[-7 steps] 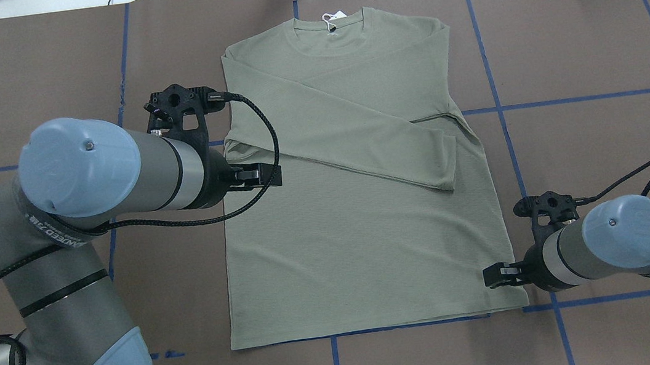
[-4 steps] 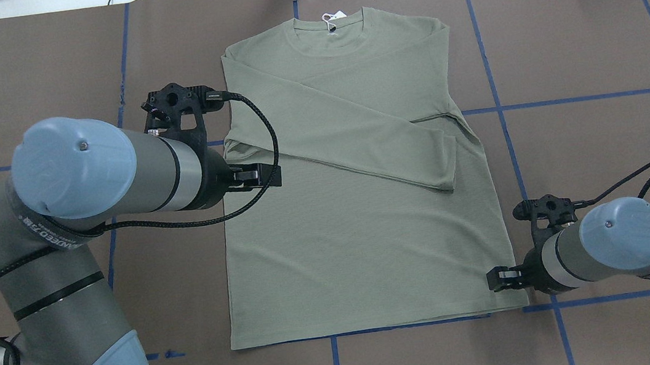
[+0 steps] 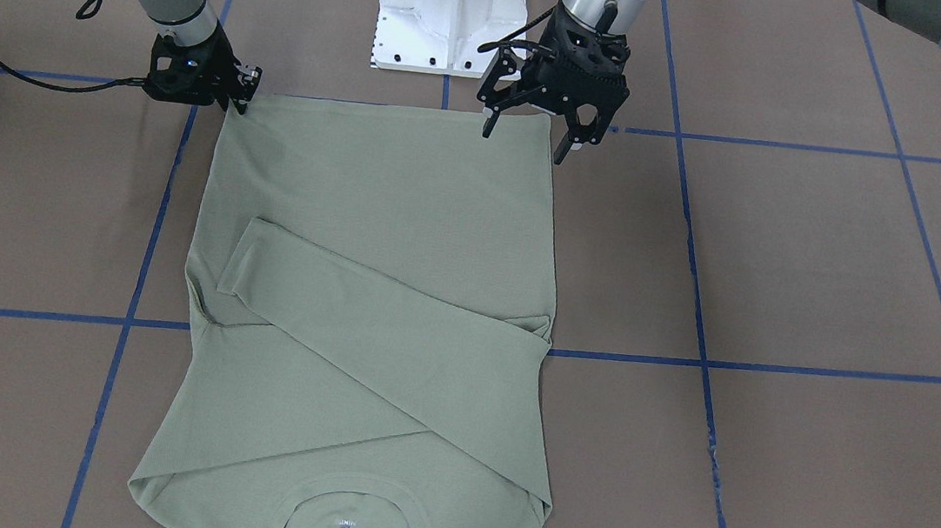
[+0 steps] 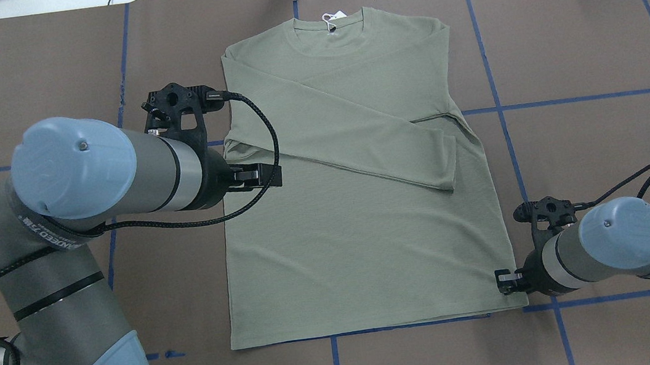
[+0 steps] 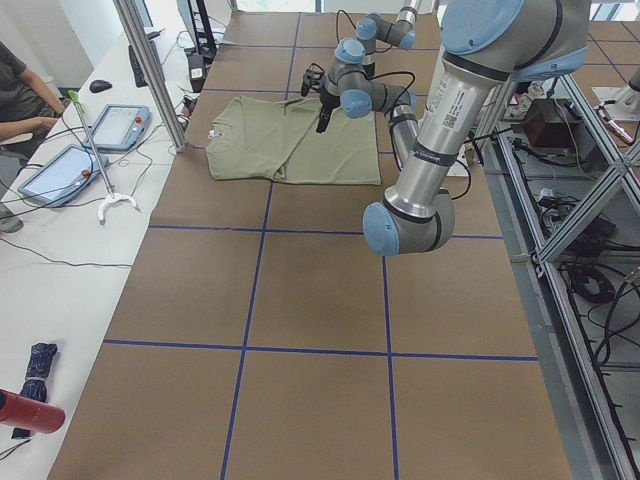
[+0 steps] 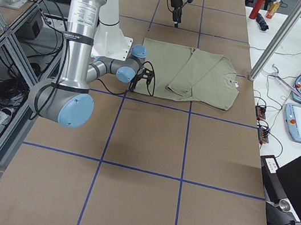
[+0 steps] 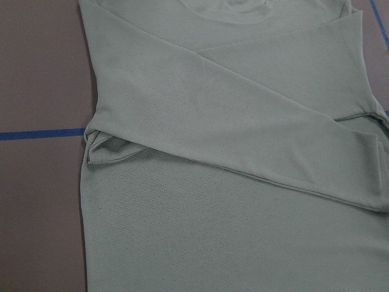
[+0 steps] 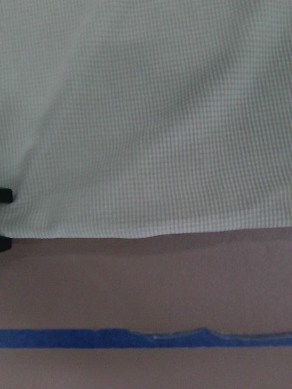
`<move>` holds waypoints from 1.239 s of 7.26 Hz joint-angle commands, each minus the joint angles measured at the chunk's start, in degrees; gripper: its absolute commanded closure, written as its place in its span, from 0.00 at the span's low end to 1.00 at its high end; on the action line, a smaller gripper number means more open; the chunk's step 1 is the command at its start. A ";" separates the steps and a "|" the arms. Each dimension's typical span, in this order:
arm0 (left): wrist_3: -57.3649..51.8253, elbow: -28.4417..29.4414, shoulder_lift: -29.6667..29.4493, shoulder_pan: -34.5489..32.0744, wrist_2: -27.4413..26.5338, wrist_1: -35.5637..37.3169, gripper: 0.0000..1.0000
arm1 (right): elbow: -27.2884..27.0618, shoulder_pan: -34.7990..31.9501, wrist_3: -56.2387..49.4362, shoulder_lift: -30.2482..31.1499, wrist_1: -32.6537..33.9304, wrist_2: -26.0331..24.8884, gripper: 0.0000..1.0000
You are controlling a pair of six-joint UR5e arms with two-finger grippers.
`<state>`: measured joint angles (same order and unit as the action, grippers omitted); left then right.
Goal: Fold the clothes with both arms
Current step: 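Slide the left gripper down to the hem corner while the right gripper holds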
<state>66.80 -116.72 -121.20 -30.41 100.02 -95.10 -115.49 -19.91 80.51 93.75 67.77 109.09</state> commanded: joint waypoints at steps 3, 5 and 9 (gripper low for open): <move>0.09 1.13 0.17 0.26 0.00 0.00 0.01 | -0.70 -0.12 0.00 0.38 -0.27 -0.02 1.00; 7.06 3.25 1.48 4.88 -0.35 -0.52 0.01 | -4.19 -0.30 1.75 -0.06 -0.36 0.16 1.00; 14.49 3.34 7.80 12.74 -5.71 0.00 0.02 | -8.61 -1.88 1.84 -0.24 -0.45 -0.11 1.00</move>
<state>80.01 -113.41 -115.71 -18.65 95.26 -95.30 -123.27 -21.18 82.33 93.61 67.34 109.00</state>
